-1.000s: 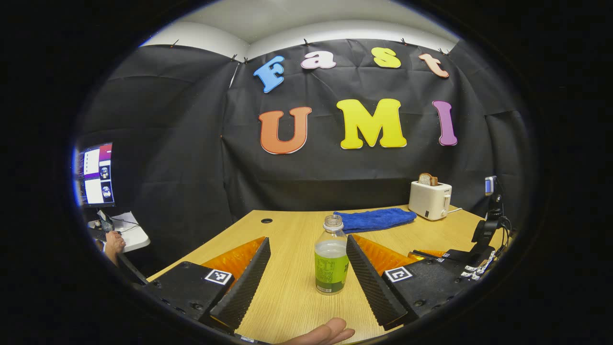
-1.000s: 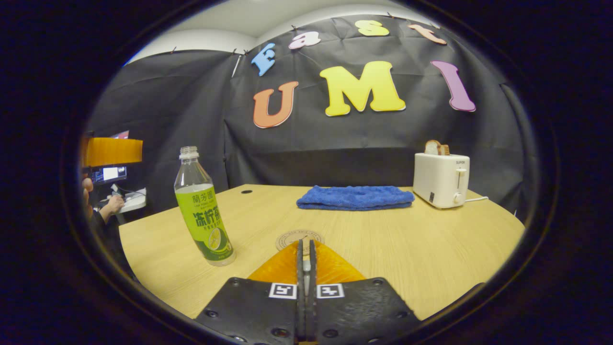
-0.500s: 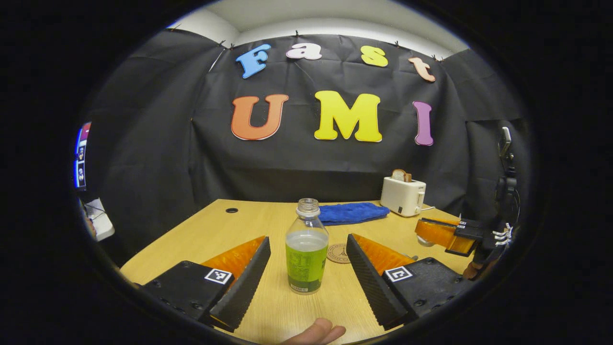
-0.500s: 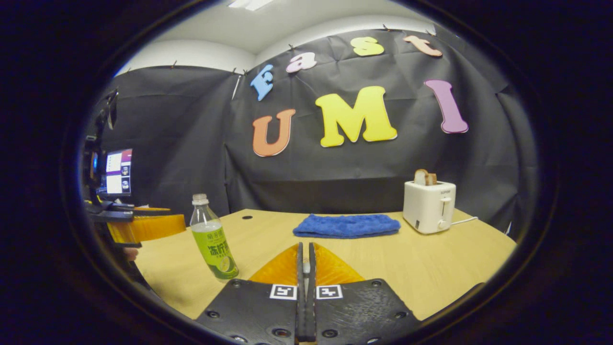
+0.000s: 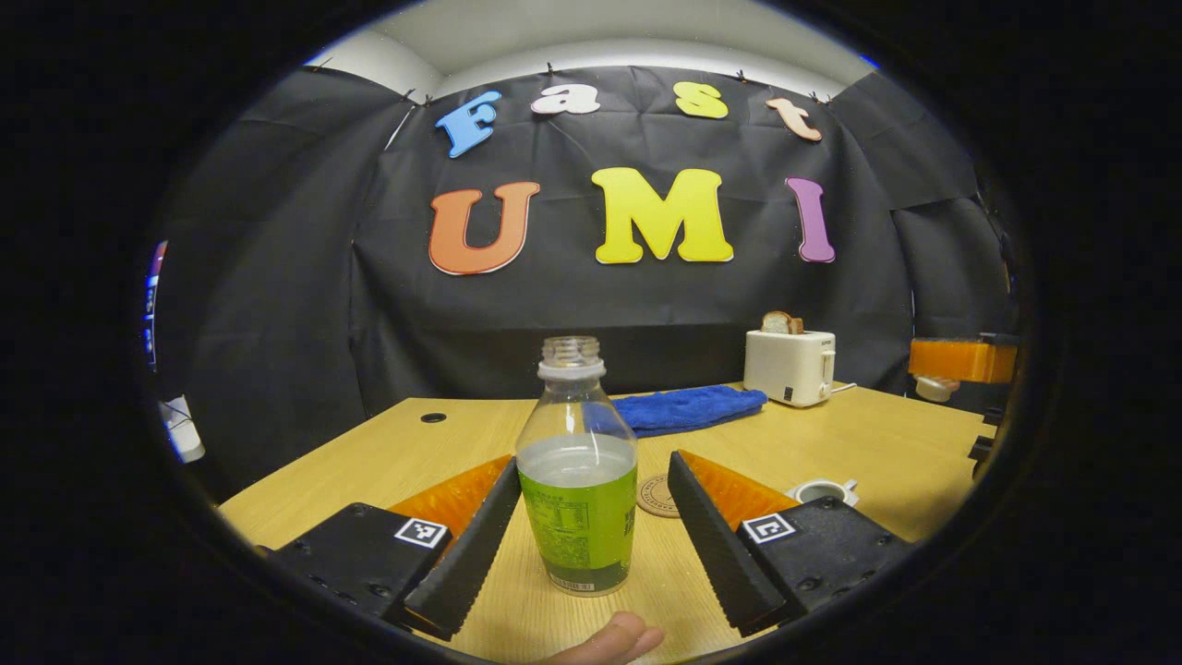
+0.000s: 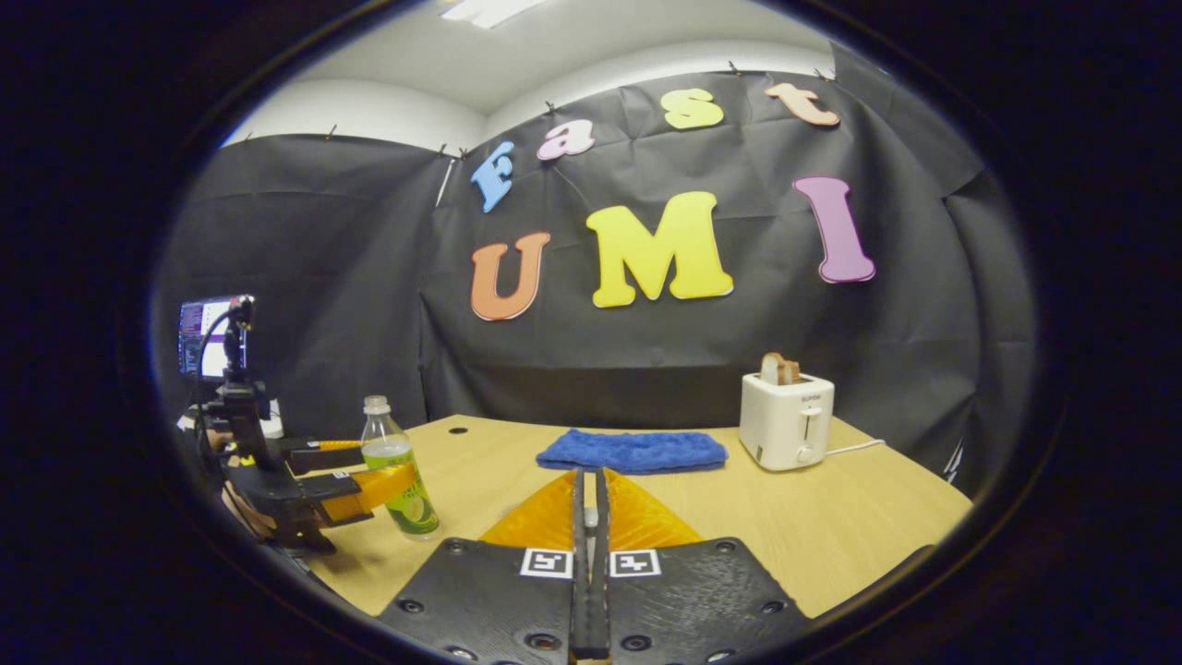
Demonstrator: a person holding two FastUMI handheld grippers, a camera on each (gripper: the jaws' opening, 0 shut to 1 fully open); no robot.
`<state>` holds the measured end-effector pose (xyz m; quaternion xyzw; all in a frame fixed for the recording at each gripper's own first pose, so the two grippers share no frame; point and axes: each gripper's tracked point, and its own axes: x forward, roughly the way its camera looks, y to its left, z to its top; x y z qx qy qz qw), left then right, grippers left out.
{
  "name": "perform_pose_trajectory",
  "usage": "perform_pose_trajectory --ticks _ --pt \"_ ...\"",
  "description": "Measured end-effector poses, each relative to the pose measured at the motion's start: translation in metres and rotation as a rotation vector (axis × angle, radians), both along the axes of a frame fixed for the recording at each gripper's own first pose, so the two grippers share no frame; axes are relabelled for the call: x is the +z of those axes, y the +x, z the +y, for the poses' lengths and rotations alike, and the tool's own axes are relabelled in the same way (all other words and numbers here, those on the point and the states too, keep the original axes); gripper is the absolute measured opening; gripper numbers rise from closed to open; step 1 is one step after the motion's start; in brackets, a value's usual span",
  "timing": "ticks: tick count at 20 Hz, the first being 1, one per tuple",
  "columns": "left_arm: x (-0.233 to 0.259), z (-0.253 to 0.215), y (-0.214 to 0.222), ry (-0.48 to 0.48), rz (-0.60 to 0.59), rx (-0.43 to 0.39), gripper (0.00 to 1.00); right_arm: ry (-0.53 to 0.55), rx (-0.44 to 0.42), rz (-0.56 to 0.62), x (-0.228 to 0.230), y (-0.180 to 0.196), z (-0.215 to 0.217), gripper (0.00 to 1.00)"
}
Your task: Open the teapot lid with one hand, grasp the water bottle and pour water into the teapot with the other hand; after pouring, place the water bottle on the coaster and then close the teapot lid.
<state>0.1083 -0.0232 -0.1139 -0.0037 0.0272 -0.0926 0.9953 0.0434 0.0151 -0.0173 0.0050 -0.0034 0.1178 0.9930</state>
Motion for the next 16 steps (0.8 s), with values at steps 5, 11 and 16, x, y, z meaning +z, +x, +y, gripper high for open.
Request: perform_pose_trajectory --ticks 5,11,16 --pt "-0.015 0.011 0.015 -0.04 0.03 0.052 0.99 0.031 -0.02 0.003 0.004 0.003 -0.013 0.0" --pt "-0.016 0.016 0.007 0.072 0.046 0.089 0.77 0.025 -0.035 0.001 0.007 0.002 -0.021 0.0" --pt "-0.009 0.024 -0.007 0.273 0.073 0.149 0.76 0.027 -0.044 0.015 0.005 0.003 -0.027 0.0"
